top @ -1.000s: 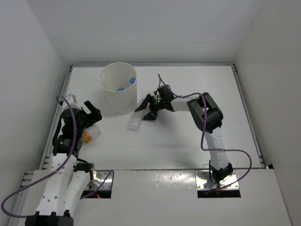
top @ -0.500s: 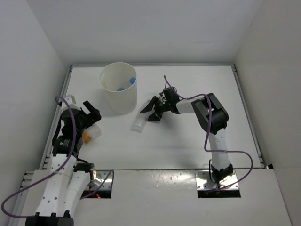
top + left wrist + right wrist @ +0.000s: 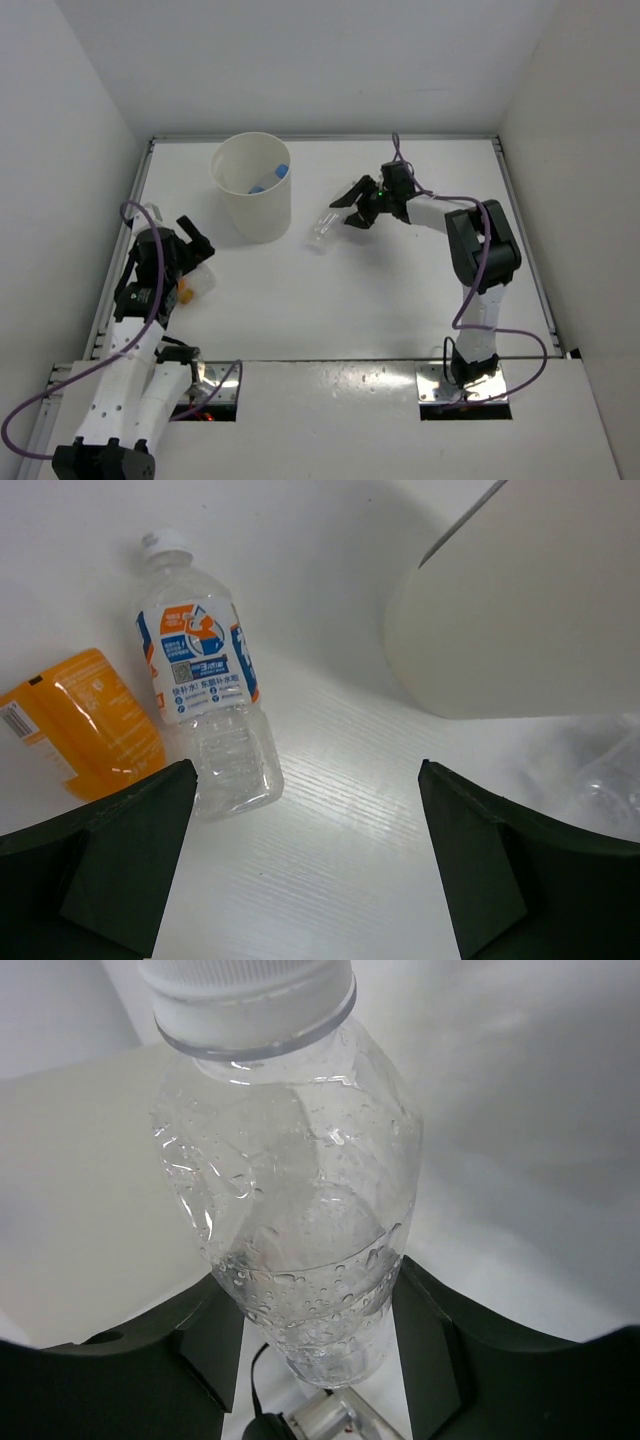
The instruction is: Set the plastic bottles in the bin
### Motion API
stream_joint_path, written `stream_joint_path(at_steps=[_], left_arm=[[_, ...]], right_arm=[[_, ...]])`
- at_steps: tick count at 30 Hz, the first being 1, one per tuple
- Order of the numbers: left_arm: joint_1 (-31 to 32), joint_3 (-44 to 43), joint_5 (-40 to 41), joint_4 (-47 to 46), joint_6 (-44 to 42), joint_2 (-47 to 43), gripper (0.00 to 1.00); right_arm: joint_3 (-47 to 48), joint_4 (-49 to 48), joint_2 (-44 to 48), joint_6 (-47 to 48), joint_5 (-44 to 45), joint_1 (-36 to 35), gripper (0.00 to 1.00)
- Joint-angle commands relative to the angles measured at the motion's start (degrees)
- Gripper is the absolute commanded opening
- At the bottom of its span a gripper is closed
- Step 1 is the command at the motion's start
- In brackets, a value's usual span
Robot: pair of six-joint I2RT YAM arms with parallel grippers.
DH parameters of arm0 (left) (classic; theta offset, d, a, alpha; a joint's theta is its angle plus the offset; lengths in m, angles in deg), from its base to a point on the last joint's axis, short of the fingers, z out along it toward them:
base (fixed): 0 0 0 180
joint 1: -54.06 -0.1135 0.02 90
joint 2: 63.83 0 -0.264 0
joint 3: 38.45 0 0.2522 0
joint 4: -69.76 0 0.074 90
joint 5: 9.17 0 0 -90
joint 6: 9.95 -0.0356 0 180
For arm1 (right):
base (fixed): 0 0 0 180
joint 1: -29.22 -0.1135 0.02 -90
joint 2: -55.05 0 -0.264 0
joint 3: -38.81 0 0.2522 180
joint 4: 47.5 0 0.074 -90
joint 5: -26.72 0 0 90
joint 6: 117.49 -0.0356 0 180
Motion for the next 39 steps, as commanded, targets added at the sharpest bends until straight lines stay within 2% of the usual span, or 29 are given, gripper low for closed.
stream_joint_path(at_steps=[1, 9, 19, 26, 32, 38, 39], left_arm=[[0.5, -0.6, 2.2, 2.3, 2.7, 1.3, 1.00], [0.5, -2.0, 6.0, 4.8, 5.2, 4.1, 1.00], [0.5, -2.0, 5.5, 4.2, 4.7, 4.1, 1.00], [0.5, -2.0, 5.5, 3.7, 4.7, 4.6, 1.00], [0.5, -2.0, 5.5, 3.7, 4.2, 4.7, 1.00], [0.5, -1.5, 5.5, 3.7, 4.2, 4.7, 1.00], [0.5, -1.5, 5.5, 3.2, 4.2, 4.7, 1.00]], right_arm=[[2.4, -1.1, 5.2, 1.1, 2.6, 1.4, 0.00], [19.2, 1.4, 7.6, 5.8, 5.0, 3.0, 0.00], [38.9, 3.8, 5.9, 9.5, 7.5, -1.1, 0.00], [60.3, 16.1, -2.2, 24.5, 11.9, -9.4, 0.00], [62.3, 24.9, -5.1, 35.8, 20.8, -15.8, 0.00], [62.3, 26.7, -8.3, 40.1, 25.1, -21.8, 0.00], [63.0, 26.7, -9.0, 40.1, 25.9, -22.9, 0.03]])
